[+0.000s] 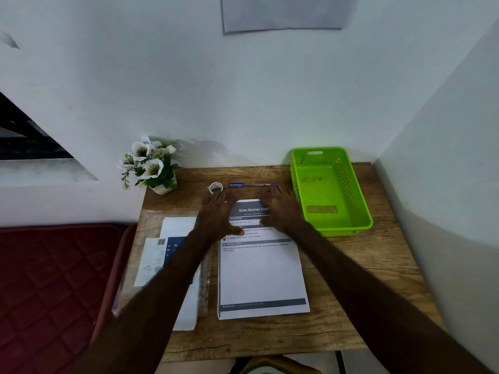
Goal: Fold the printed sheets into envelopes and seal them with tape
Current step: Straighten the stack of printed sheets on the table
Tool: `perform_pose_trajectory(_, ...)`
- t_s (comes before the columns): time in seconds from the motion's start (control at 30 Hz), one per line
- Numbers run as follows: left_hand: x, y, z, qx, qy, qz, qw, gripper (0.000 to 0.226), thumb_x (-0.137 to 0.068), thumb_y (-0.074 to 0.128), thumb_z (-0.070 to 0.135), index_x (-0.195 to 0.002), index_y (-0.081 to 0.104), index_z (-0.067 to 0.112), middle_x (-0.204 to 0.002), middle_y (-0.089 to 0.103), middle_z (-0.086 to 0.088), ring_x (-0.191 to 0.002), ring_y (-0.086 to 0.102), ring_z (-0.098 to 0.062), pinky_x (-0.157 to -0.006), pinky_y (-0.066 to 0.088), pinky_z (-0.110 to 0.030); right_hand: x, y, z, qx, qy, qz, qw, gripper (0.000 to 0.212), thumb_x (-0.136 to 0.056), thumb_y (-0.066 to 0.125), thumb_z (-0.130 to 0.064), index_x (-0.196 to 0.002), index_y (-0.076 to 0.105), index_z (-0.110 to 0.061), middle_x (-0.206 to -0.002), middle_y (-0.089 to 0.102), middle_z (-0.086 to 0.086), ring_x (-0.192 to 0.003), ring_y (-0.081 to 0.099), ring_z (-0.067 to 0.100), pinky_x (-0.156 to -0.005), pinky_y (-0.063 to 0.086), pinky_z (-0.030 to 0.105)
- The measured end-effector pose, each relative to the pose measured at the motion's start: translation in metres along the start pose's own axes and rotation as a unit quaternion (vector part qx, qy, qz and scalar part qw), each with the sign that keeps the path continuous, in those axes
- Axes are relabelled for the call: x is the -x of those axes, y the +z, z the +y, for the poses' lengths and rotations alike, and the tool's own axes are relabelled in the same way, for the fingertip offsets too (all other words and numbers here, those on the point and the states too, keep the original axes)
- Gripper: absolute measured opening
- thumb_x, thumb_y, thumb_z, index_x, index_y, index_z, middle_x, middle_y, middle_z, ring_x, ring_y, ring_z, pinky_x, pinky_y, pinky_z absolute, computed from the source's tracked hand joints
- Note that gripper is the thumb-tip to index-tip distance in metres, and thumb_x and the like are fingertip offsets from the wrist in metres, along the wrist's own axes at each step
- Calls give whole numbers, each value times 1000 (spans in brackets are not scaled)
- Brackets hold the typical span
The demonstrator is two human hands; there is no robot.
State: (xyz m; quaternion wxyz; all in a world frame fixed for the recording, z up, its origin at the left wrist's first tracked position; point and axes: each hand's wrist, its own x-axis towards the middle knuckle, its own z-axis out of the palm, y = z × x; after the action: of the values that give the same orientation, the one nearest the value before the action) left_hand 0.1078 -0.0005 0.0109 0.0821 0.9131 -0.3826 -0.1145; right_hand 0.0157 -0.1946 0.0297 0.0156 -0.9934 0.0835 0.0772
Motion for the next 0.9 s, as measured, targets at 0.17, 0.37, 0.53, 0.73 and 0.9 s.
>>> perform_pose_trajectory(0.17,3,-3,6,-8,-24,-6,1000,111,-69,81,67,-155,31,17,-167,25,-8,-155,17,-32,-126,15,-50,4,2,-3,12,2,26,1000,79,-74,77,-51,-143,48,-26,-151,43,9,-140,35,31,-110,34,46)
perform_pose_trajectory(0.37,13,-1,13,-3,-17,28,999,106,-73,82,61,-154,32,14,-164,32,-9,-153,24,-28,-126,17,-49,9,5,-8,36,8,42,998,73,-75,75,-51,-137,52,-20,-148,47,9,-138,39,31,-110,33,48)
perform_pose_trajectory(0.53,23,3,16,-35,-6,69,997,100,-73,81,61,-150,41,10,-156,45,-12,-146,37,-30,-123,20,-48,15,7,-10,19,16,51,998,67,-79,75,-44,-137,54,-19,-147,50,9,-138,42,32,-113,32,52)
perform_pose_trajectory(0.73,31,6,19,-53,5,110,993,103,-67,88,56,-146,47,5,-148,53,-18,-138,49,-37,-118,31,-55,22,9,-11,-5,6,109,994,37,-90,65,-27,-123,67,-10,-128,67,13,-122,57,35,-110,37,58)
perform_pose_trajectory(0.9,35,5,24,-72,4,123,990,98,-61,92,55,-138,55,8,-139,62,-17,-128,58,-38,-112,39,-55,27,12,-11,9,-21,165,986,18,-93,61,-20,-98,75,-11,-107,75,9,-105,66,32,-104,44,54)
